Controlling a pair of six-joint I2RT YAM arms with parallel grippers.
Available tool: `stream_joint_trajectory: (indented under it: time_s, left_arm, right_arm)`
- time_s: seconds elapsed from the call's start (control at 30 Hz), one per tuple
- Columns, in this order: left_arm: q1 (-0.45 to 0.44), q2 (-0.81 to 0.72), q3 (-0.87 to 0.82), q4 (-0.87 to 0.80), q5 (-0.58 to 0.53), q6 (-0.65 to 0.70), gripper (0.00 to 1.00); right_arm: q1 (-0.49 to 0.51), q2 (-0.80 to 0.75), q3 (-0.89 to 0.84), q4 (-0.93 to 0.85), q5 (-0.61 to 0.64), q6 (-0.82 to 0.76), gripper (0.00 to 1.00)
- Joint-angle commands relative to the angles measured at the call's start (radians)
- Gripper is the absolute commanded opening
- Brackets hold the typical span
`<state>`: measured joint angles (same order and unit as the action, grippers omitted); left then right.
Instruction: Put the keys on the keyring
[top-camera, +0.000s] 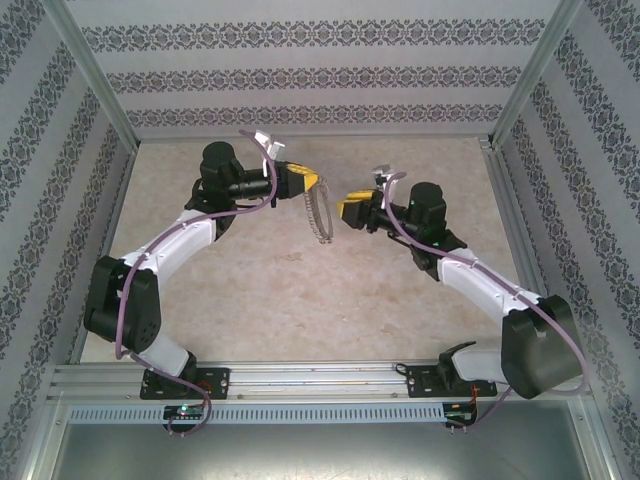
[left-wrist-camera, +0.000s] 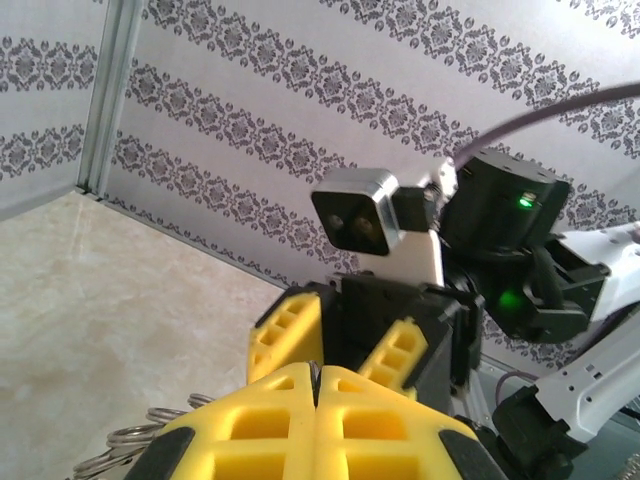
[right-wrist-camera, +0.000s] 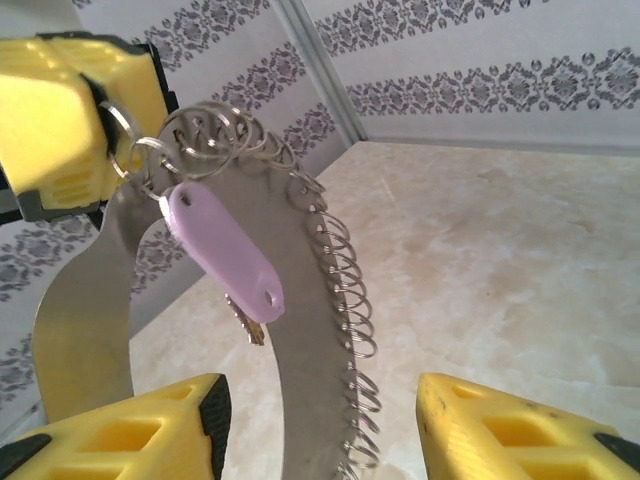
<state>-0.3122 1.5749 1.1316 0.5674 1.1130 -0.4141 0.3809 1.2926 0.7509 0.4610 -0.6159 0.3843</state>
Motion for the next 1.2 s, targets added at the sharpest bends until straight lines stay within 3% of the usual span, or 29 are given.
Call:
stream_joint_trajectory:
  time_s: [0.0,0.4,0.9,1.07,1.17]
  left_arm:
    - [-0.002,-0.032,-0.004,0.138,-0.012,-0.054,0.00]
    - [-0.002,0.035,0.002,0.350,0.050,-0.227,0.00]
    - [-0.002,0.060,0.019,0.374,0.075,-0.267,0.00]
    - [-0.001,0.063,0.025,0.381,0.080,-0.278,0.00]
    - [-0.002,0.069,0.032,0.385,0.082,-0.287,0.00]
  right_arm:
    - [0.034,-0.041,-0.012,0.020,0.136,-0.068,0.53]
    - [0.097,0.002,0.078,-0.012,0.136,-0.123,0.54]
    - [0.133,0.068,0.178,-0.038,0.164,-0.165,0.55]
    - [0.135,0.072,0.192,-0.045,0.179,-0.178,0.52]
    - [0.134,0.071,0.193,-0.047,0.176,-0.184,0.44]
